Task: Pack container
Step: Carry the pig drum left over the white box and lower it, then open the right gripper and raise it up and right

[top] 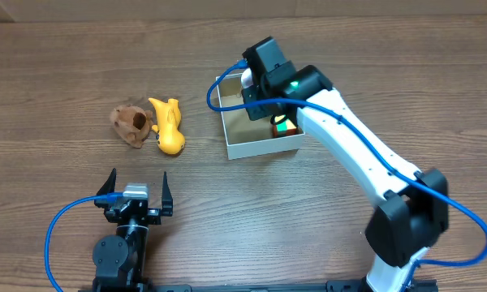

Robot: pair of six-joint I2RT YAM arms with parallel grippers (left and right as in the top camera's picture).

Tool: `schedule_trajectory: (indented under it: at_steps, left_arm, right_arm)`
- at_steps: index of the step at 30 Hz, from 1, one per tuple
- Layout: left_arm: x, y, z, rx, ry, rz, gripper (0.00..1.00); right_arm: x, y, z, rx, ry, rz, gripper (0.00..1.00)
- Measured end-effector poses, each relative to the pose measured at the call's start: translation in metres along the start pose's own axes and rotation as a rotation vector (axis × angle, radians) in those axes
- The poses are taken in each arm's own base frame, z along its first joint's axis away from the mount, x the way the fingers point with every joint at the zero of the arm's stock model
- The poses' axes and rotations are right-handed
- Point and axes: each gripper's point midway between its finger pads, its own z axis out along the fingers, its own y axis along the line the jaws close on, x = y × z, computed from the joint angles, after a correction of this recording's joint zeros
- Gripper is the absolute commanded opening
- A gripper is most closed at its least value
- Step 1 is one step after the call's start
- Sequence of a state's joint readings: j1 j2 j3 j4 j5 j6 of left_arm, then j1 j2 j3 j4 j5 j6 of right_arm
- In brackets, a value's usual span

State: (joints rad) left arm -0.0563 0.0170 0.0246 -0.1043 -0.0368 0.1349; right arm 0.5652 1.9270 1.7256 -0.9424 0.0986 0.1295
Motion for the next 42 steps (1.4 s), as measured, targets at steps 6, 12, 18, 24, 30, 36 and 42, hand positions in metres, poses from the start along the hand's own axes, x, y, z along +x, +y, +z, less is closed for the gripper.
schedule_trajectory:
  at_steps: [6, 12, 18, 24, 30, 36, 42]
  left_arm:
    - [0.0, 0.0, 0.0, 0.0, 0.0, 0.0, 1.0]
    - [0.0, 0.0, 0.0, 0.0, 0.0, 0.0, 1.0]
    - [0.0, 0.0, 0.0, 0.0, 0.0, 0.0, 1.0]
    - [0.0, 0.0, 0.0, 0.0, 0.0, 0.0, 1.0]
    - [0.0, 0.0, 0.0, 0.0, 0.0, 0.0, 1.0]
    - [0.0, 0.0, 0.0, 0.0, 0.0, 0.0, 1.0]
    - [0.0, 0.0, 0.0, 0.0, 0.0, 0.0, 1.0]
  right_arm:
    - [0.019, 0.002, 0.037, 0.0, 0.086, -0.005, 0.17]
    - [0.022, 0.003, 0.042, -0.003, 0.1, -0.012, 0.73]
    - [0.028, 0.001, 0.039, 0.002, 0.128, -0.01, 0.76]
    - [0.01, -0.029, -0.011, 0.045, 0.087, 0.063, 0.76]
    - [-0.008, -0.146, -0.11, 0.155, -0.075, 0.343, 0.91]
    - [0.03, -0.224, -0.14, 0.257, -0.03, 0.546, 1.0]
    - [0.038, -0.242, -0.139, 0.279, -0.015, 0.588, 1.0]
